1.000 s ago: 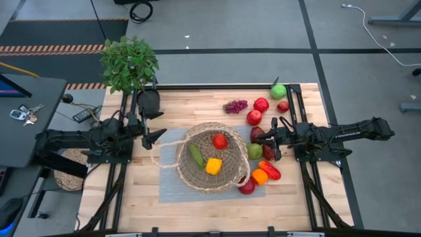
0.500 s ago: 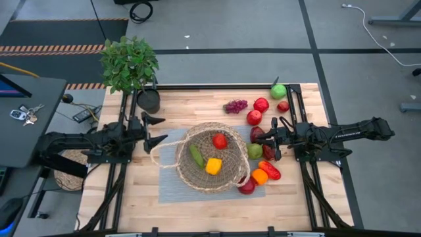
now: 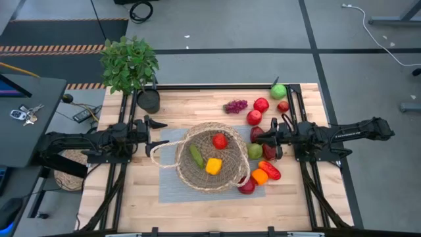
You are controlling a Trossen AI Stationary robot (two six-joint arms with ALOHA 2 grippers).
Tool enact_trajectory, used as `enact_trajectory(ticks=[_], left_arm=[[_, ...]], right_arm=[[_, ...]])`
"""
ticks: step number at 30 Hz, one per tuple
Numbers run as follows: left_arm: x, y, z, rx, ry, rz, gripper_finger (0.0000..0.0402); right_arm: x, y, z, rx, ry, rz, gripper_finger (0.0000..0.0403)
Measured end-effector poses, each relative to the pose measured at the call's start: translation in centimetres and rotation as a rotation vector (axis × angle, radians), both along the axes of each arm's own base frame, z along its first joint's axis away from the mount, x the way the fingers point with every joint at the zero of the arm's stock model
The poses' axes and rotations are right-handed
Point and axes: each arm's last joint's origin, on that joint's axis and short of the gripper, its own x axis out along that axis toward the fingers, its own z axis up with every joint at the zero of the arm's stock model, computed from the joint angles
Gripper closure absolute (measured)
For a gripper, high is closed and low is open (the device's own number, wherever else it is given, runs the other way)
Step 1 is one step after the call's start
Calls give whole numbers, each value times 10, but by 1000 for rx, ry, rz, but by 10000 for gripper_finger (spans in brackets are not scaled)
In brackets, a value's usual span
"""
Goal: Build produce basket
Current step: Put the red mango into the basket
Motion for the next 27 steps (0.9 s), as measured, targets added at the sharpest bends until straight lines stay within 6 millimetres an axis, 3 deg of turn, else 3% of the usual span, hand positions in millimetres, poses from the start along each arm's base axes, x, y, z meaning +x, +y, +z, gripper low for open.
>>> enact_trajectory(ticks=[8,15,18,22,27], left_arm=[[0,0,0,0,-1,0,19],[0,0,0,1,-2,0,19],[0,0,0,1,-1,0,19],[0,0,0,1,-2,0,19],[0,0,0,1,-2,0,19]], right_arm=[[0,2,5,111,-51,59,342],[0,2,6,350,-63,62,342],[1,5,12,365,-50,165,342],[2,13,29,431,89,249,346],[2,24,30,424,333,106,351]])
